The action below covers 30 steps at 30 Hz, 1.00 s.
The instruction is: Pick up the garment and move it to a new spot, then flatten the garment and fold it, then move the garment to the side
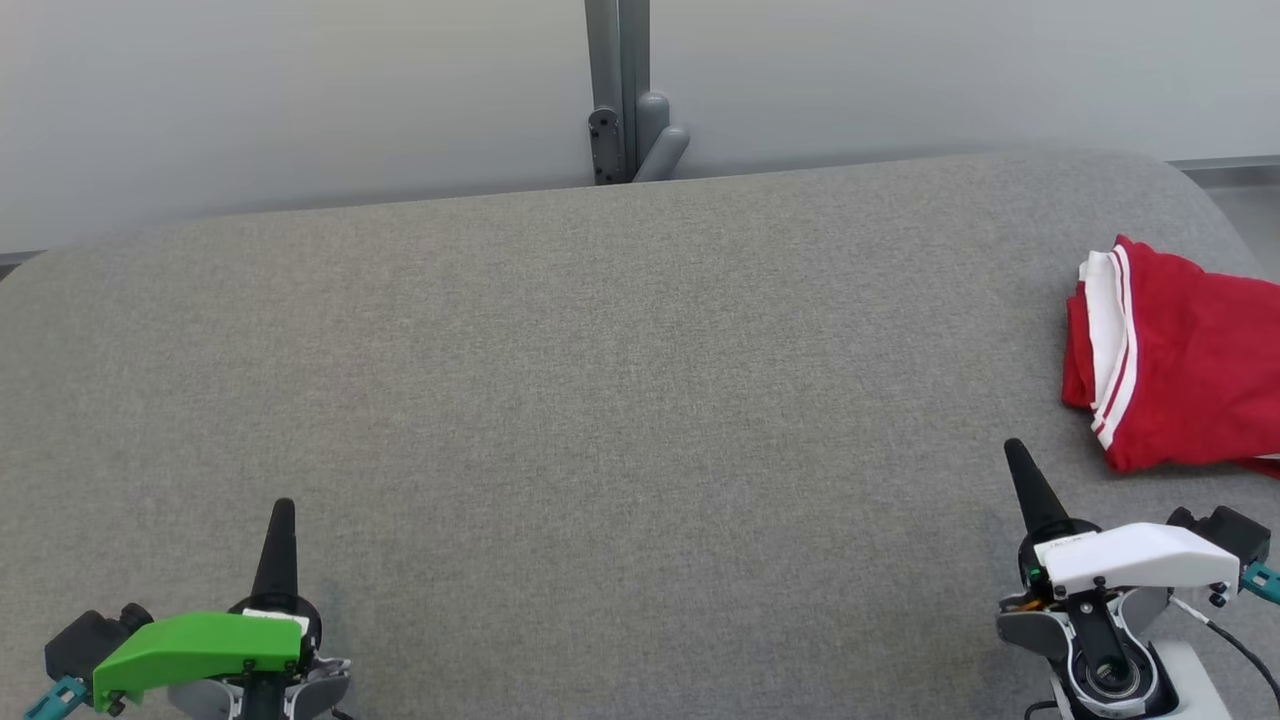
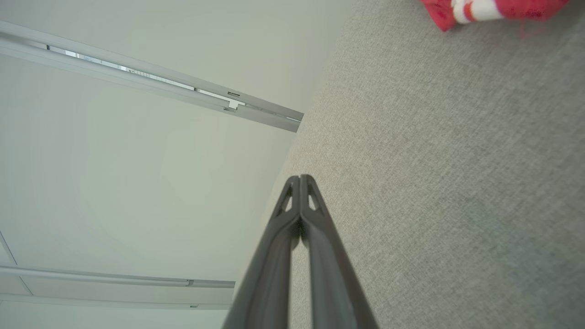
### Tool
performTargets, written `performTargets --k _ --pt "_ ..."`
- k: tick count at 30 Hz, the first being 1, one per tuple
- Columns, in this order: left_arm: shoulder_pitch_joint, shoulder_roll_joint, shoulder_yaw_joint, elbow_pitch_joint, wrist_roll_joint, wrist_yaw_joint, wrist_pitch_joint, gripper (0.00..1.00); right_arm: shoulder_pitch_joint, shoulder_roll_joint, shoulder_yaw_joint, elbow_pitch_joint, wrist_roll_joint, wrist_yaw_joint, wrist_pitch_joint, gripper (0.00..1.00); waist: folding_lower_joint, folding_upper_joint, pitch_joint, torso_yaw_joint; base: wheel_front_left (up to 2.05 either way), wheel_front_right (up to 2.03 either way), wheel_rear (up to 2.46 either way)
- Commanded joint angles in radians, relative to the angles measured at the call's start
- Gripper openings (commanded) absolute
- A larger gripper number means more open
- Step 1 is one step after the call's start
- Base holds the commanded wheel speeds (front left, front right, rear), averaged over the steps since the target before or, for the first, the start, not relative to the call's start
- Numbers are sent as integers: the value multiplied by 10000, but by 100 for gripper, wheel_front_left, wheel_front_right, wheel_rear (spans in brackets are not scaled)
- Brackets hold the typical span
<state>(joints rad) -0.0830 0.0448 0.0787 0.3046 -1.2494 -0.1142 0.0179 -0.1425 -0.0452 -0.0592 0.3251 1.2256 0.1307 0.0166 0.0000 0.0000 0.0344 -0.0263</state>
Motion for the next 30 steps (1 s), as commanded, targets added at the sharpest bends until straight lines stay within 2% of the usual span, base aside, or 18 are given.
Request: performTargets --k 1,30 --pt "-201 61 69 -83 -194 -49 47 0 74 -54 -61 -140 210 3 78 0 0 0 -7 6 0 0 0" --pt "-350 76 336 -379 -2483 -144 671 0 133 -69 -374 -480 2663 3 698 0 0 0 -196 165 0 0 0"
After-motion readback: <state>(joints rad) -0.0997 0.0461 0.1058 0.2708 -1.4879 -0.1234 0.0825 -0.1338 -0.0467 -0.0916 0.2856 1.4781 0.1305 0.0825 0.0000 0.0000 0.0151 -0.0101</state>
